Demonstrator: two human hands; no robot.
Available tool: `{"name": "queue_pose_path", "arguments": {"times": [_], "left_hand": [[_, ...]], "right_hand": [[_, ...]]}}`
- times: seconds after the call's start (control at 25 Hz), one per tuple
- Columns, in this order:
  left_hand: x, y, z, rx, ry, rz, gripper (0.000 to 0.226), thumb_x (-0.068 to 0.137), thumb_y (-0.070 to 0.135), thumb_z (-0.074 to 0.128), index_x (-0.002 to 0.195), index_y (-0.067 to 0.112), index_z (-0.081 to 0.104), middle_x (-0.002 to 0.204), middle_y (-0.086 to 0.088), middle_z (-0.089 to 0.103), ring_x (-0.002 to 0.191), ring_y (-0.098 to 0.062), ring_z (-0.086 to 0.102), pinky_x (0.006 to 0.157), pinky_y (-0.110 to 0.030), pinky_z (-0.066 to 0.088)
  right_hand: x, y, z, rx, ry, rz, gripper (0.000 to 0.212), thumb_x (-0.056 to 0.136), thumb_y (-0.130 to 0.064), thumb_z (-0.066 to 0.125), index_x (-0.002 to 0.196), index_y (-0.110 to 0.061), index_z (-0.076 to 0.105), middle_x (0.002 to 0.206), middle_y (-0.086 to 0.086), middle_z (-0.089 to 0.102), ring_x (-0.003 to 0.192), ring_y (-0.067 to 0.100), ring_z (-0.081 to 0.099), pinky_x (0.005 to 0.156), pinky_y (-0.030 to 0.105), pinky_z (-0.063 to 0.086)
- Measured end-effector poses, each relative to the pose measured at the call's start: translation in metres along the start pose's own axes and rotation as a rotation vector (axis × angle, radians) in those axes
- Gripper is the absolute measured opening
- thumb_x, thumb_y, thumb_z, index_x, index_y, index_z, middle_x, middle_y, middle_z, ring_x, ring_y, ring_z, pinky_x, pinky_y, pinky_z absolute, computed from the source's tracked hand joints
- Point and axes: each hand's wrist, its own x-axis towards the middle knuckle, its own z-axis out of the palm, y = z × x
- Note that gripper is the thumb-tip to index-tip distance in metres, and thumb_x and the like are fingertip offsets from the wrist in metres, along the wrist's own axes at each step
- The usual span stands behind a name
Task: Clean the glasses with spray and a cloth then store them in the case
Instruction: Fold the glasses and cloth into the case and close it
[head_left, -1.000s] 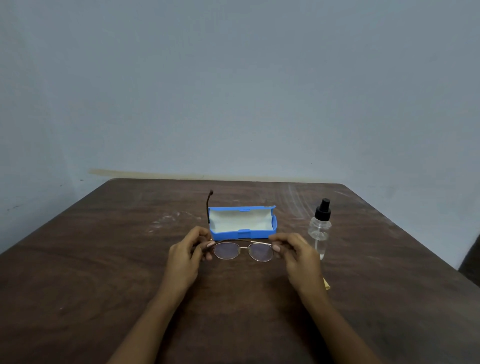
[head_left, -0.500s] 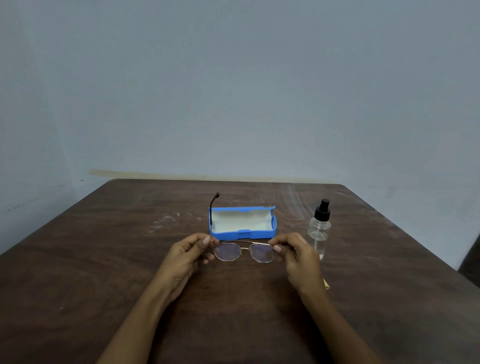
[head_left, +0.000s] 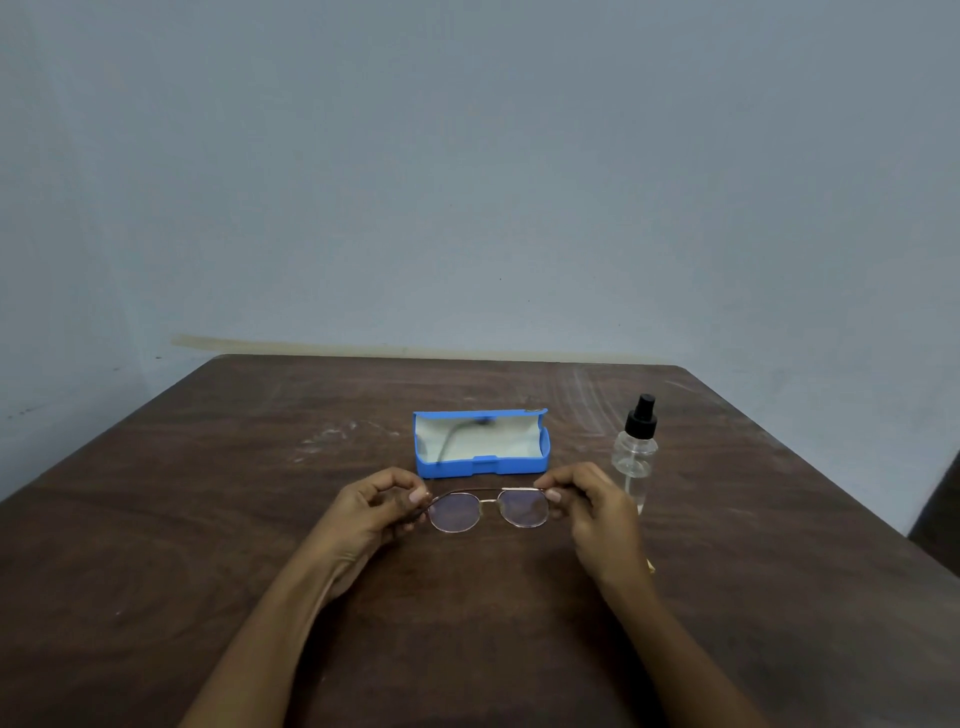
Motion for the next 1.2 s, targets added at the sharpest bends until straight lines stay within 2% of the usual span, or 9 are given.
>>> {"name": "queue_pose_path", "arguments": {"times": [0.16, 0.24, 0.36, 0.48, 0.72, 0.8, 0.88, 1.0, 1.2], "left_hand": [[0.0009, -0.0020, 0.0009, 0.091, 0.052, 0.015, 0.010, 0.078, 0.005, 0.064, 0.068, 0.007, 0.061, 0.058, -0.004, 0.054, 0.047, -0.004, 0.048, 0.048, -0.012, 0.040], [0.0017, -0.0018, 0.0004, 0.104, 0.069, 0.024, 0.009, 0.078, 0.006, 0.064, 0.069, 0.007, 0.062, 0.056, -0.002, 0.056, 0.046, -0.004, 0.047, 0.047, -0.012, 0.039], [0.0020, -0.0024, 0.0007, 0.088, 0.089, 0.042, 0.010, 0.077, 0.003, 0.065, 0.068, 0.006, 0.062, 0.054, 0.000, 0.059, 0.046, -0.005, 0.048, 0.046, -0.011, 0.039], [0.0030, -0.0027, 0.0000, 0.115, 0.127, 0.082, 0.011, 0.075, -0.002, 0.066, 0.074, 0.007, 0.059, 0.062, -0.006, 0.058, 0.046, -0.004, 0.052, 0.047, -0.011, 0.042], [0.0065, -0.0057, 0.0008, 0.163, 0.174, 0.137, 0.020, 0.069, -0.008, 0.069, 0.077, 0.007, 0.058, 0.074, -0.006, 0.062, 0.056, 0.005, 0.060, 0.055, -0.005, 0.046], [0.0060, -0.0064, 0.0004, 0.180, 0.192, 0.161, 0.024, 0.068, -0.009, 0.070, 0.078, 0.009, 0.057, 0.077, -0.007, 0.063, 0.057, 0.003, 0.061, 0.059, -0.009, 0.048], [0.0047, -0.0065, -0.0002, 0.260, 0.218, 0.163, 0.027, 0.066, -0.004, 0.073, 0.079, 0.014, 0.057, 0.073, -0.006, 0.065, 0.054, 0.004, 0.059, 0.058, -0.016, 0.046], [0.0032, -0.0059, 0.0013, 0.407, 0.244, 0.198, 0.033, 0.065, -0.003, 0.076, 0.079, 0.019, 0.056, 0.086, -0.010, 0.060, 0.050, 0.006, 0.057, 0.051, -0.006, 0.043], [0.0013, -0.0085, 0.0034, 0.618, 0.224, 0.253, 0.035, 0.063, -0.005, 0.076, 0.078, 0.018, 0.054, 0.095, -0.003, 0.054, 0.063, -0.012, 0.062, 0.055, -0.003, 0.041]], "right_hand": [[-0.0004, -0.0010, 0.0011, -0.028, -0.025, -0.028, 0.027, 0.080, 0.017, 0.054, 0.080, -0.005, 0.069, 0.079, -0.004, 0.061, 0.079, 0.021, 0.062, 0.072, 0.035, 0.054], [-0.0010, -0.0027, 0.0017, 0.003, -0.034, -0.006, 0.027, 0.081, 0.014, 0.054, 0.080, -0.007, 0.070, 0.080, -0.003, 0.062, 0.081, 0.021, 0.063, 0.074, 0.036, 0.054], [-0.0009, -0.0056, 0.0001, 0.125, -0.054, 0.092, 0.032, 0.083, 0.012, 0.054, 0.079, -0.017, 0.068, 0.089, 0.010, 0.064, 0.081, 0.017, 0.064, 0.069, 0.020, 0.055], [-0.0013, -0.0089, -0.0008, 0.218, -0.071, 0.140, 0.031, 0.084, 0.011, 0.053, 0.082, -0.016, 0.068, 0.096, 0.018, 0.063, 0.069, 0.003, 0.066, 0.061, 0.009, 0.050], [0.0001, -0.0099, -0.0003, 0.248, -0.063, 0.161, 0.030, 0.081, 0.015, 0.056, 0.079, -0.014, 0.067, 0.100, 0.024, 0.061, 0.071, 0.012, 0.065, 0.063, 0.010, 0.052], [-0.0003, -0.0092, 0.0001, 0.211, -0.063, 0.154, 0.032, 0.079, 0.014, 0.058, 0.078, -0.017, 0.065, 0.102, 0.023, 0.060, 0.071, 0.014, 0.063, 0.066, 0.011, 0.053], [-0.0010, -0.0080, -0.0001, 0.175, -0.059, 0.164, 0.037, 0.078, 0.013, 0.060, 0.077, -0.023, 0.062, 0.103, 0.022, 0.059, 0.072, 0.017, 0.062, 0.070, 0.017, 0.054], [-0.0013, -0.0061, -0.0005, 0.094, -0.058, 0.187, 0.041, 0.075, 0.011, 0.063, 0.077, -0.029, 0.059, 0.103, 0.019, 0.060, 0.074, 0.019, 0.062, 0.076, 0.030, 0.052], [-0.0038, -0.0045, 0.0003, -0.100, -0.078, 0.160, 0.041, 0.074, 0.010, 0.062, 0.080, -0.030, 0.056, 0.102, 0.009, 0.059, 0.067, 0.005, 0.061, 0.062, 0.004, 0.043]]}}
